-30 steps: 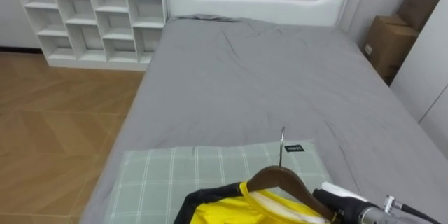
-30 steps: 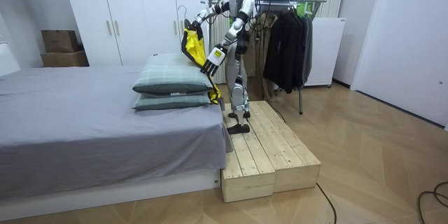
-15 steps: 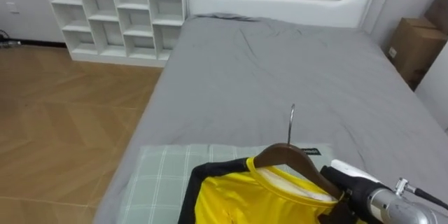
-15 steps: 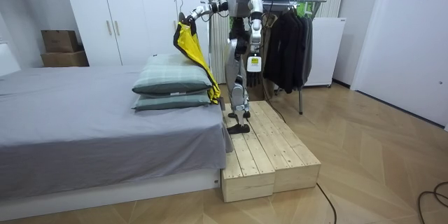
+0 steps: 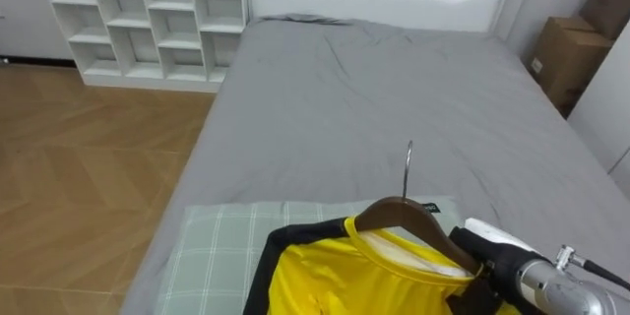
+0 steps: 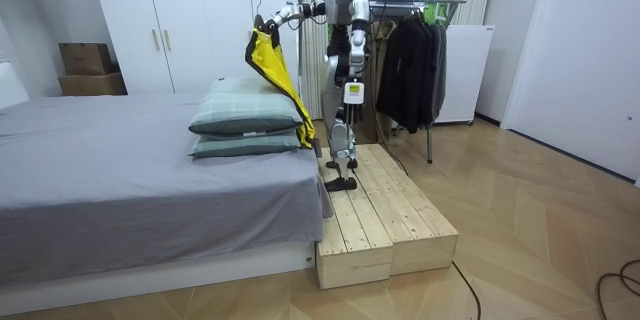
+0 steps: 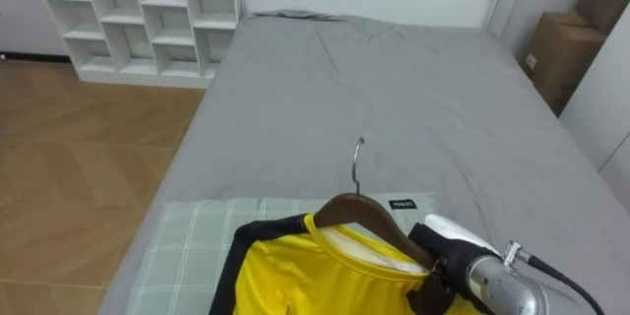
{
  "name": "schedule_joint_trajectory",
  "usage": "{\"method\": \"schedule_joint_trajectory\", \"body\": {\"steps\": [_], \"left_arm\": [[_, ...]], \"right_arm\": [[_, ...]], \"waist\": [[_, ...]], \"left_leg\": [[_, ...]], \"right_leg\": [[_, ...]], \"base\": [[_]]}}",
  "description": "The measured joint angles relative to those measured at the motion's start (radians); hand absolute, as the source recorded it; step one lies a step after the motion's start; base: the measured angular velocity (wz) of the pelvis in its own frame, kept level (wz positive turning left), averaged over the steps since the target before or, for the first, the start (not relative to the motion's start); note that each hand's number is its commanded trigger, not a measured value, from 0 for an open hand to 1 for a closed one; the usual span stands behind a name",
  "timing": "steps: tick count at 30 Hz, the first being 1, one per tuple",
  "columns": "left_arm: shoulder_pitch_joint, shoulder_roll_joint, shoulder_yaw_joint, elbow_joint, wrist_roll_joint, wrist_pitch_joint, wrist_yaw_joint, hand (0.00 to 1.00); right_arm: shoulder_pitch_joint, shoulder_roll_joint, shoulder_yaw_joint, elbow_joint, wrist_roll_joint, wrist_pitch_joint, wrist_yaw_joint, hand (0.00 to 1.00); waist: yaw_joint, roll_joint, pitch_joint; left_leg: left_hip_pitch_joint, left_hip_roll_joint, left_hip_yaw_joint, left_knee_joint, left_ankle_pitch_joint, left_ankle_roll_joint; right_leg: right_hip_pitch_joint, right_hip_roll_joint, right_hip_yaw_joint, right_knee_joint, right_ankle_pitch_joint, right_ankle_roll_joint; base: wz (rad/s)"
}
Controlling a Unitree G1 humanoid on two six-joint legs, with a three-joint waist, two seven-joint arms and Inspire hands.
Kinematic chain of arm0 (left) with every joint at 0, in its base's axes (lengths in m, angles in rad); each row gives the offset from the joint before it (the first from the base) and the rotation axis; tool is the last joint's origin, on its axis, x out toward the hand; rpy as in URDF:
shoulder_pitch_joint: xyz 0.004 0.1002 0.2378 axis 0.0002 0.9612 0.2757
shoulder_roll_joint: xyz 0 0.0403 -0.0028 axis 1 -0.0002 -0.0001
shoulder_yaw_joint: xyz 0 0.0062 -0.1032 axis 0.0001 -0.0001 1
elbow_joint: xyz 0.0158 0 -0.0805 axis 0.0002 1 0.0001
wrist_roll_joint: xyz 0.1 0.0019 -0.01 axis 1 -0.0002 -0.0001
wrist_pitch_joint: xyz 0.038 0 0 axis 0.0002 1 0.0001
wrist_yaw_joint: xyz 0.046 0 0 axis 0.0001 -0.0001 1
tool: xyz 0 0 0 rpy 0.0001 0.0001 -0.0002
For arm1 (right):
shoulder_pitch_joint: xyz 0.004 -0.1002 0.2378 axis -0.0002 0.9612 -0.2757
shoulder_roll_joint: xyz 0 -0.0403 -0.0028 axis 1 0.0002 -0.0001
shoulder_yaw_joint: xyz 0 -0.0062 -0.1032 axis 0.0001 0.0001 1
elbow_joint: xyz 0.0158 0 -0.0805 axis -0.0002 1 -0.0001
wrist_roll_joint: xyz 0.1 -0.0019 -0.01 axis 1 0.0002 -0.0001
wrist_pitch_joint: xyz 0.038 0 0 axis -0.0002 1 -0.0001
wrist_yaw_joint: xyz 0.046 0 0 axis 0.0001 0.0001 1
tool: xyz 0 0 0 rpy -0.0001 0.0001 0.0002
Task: Hang clothes
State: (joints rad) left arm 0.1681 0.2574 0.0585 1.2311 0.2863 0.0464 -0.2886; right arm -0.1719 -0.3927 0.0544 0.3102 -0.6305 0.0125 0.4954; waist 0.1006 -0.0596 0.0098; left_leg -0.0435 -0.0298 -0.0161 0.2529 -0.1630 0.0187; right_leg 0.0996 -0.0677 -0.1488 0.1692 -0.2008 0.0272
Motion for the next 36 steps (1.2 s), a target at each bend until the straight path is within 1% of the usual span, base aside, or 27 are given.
{"method": "schedule_joint_trajectory", "body": {"steps": [7, 10, 16, 20, 24, 26, 27, 29, 30, 31, 32, 33, 35, 36], "left_arm": [[0.0, -0.003, -0.002, -0.027, 0.0, -0.002, 0.002, 0.0], [0.0, -0.004, -0.002, -0.028, 0.0, -0.002, 0.002, 0.0], [0.001, -0.005, -0.004, -0.035, 0.0, -0.002, 0.002, 0.0], [0.006, -0.005, -0.003, -0.035, 0.001, -0.001, 0.003, 0.0], [0.0, -0.006, -0.003, -0.034, 0.006, 0.009, 0.001, 0.0], [-0.001, -0.006, -0.002, -0.037, 0.016, 0.012, 0.002, 0.0], [-0.001, -0.005, -0.002, -0.037, 0.021, 0.013, 0.002, 0.0], [-0.004, -0.006, -0.003, -0.036, 0.023, 0.013, 0.002, 0.0], [-0.009, -0.006, -0.003, -0.034, 0.022, 0.013, 0.003, 0.0], [-0.015, -0.006, -0.003, -0.032, 0.022, 0.013, 0.004, 0.0], [-0.019, -0.005, -0.003, -0.032, 0.022, 0.012, 0.012, 0.0], [-0.02, -0.005, -0.002, -0.032, 0.022, 0.012, 0.016, 0.0], [-0.022, 0.0, -0.002, -0.033, 0.02, 0.013, 0.024, 0.0], [-0.023, 0.0, -0.002, -0.033, 0.021, 0.013, 0.024, 0.0]], "right_arm": [[0.0, -0.001, 0.0, -0.006, 0.0, 0.0, -0.02, 1.0], [0.0, -0.001, 0.0, -0.009, 0.0, -0.001, -0.027, 1.0], [0.0, -0.003, 0.0, -0.021, 0.001, -0.001, -0.027, 1.0], [0.006, -0.007, -0.003, -0.072, 0.0, 0.003, -0.027, 1.0], [0.017, -0.008, -0.009, -0.102, -0.001, 0.005, -0.027, 1.0], [0.02, -0.008, -0.013, -0.102, 0.001, 0.005, -0.027, 1.0], [0.022, -0.008, -0.014, -0.102, 0.001, 0.005, -0.027, 1.0], [0.031, -0.008, -0.023, -0.102, 0.001, 0.005, -0.027, 1.0], [0.034, -0.006, -0.028, -0.102, -0.002, 0.005, -0.028, 1.0], [0.034, -0.006, -0.028, -0.102, -0.002, 0.002, -0.032, 1.0], [0.036, -0.006, -0.027, -0.102, -0.001, 0.001, -0.037, 1.0], [0.036, -0.006, -0.027, -0.102, -0.001, 0.002, -0.037, 1.0], [0.036, -0.006, -0.027, -0.102, -0.004, 0.005, -0.037, 1.0], [0.036, -0.007, -0.027, -0.102, -0.006, 0.006, -0.037, 1.0]], "waist": [[-0.004, -0.017, 0.003], [-0.011, -0.022, 0.0013], [-0.016, -0.023, 0.0002], [-0.026, -0.023, -0.0001], [-0.032, -0.026, -0.0017], [-0.026, -0.025, -0.0019], [-0.026, -0.025, -0.0018], [-0.034, -0.026, -0.002], [-0.033, -0.026, -0.0014], [-0.025, -0.023, 0.0002], [-0.014, -0.021, 0.0004], [-0.009, -0.021, 0.0005], [-0.006, -0.021, 0.0009], [-0.007, -0.02, 0.0013]], "left_leg": [[0.002, 0.0, -0.001, 0.0, 0.0, 0.0], [0.002, 0.0, -0.001, 0.001, 0.0, 0.0], [0.005, 0.002, 0.005, 0.001, 0.0, 0.0], [0.004, 0.001, 0.009, 0.001, 0.0, 0.0], [0.003, 0.003, 0.022, 0.001, -0.001, 0.002], [0.002, 0.014, 0.06, 0.003, -0.005, 0.005], [0.002, 0.017, 0.07, 0.004, -0.007, 0.005], [0.004, 0.022, 0.095, 0.006, -0.011, 0.008], [0.008, 0.029, 0.124, 0.006, -0.015, 0.011], [0.016, 0.04, 0.163, 0.005, -0.019, 0.011], [0.026, 0.054, 0.21, 0.005, -0.027, 0.011], [0.031, 0.058, 0.233, 0.005, -0.03, 0.011], [0.057, 0.09, 0.328, -0.003, -0.043, 0.01], [0.062, 0.096, 0.352, -0.006, -0.047, 0.01]], "right_leg": [[-0.003, 0.0, 0.0, 0.0, 0.0, 0.0], [-0.002, 0.0, -0.001, 0.001, 0.0, 0.0], [-0.007, 0.0, 0.007, 0.004, 0.0, 0.0], [-0.01, -0.001, 0.012, 0.006, 0.001, 0.0], [-0.023, -0.001, 0.029, 0.018, 0.001, 0.0], [-0.041, 0.002, 0.058, 0.023, 0.007, 0.0], [-0.048, 0.003, 0.066, 0.029, 0.008, 0.0], [-0.067, 0.003, 0.082, 0.053, 0.008, 0.0], [-0.086, 0.003, 0.095, 0.073, 0.009, 0.0], [-0.112, 0.003, 0.087, 0.093, 0.02, -0.003], [-0.128, 0.002, 0.053, 0.103, 0.033, -0.007], [-0.135, 0.001, 0.035, 0.106, 0.04, -0.009], [-0.156, 0.0, -0.016, 0.105, 0.073, -0.019], [-0.16, 0.0, -0.03, 0.103, 0.083, -0.022]], "base": [[0.0], [0.0], [-0.03], [-0.03], [-0.12], [-0.39], [-0.41], [-0.4], [-0.76], [-1.17], [-1.19], [-1.27], [-1.3], [-1.34]]}}
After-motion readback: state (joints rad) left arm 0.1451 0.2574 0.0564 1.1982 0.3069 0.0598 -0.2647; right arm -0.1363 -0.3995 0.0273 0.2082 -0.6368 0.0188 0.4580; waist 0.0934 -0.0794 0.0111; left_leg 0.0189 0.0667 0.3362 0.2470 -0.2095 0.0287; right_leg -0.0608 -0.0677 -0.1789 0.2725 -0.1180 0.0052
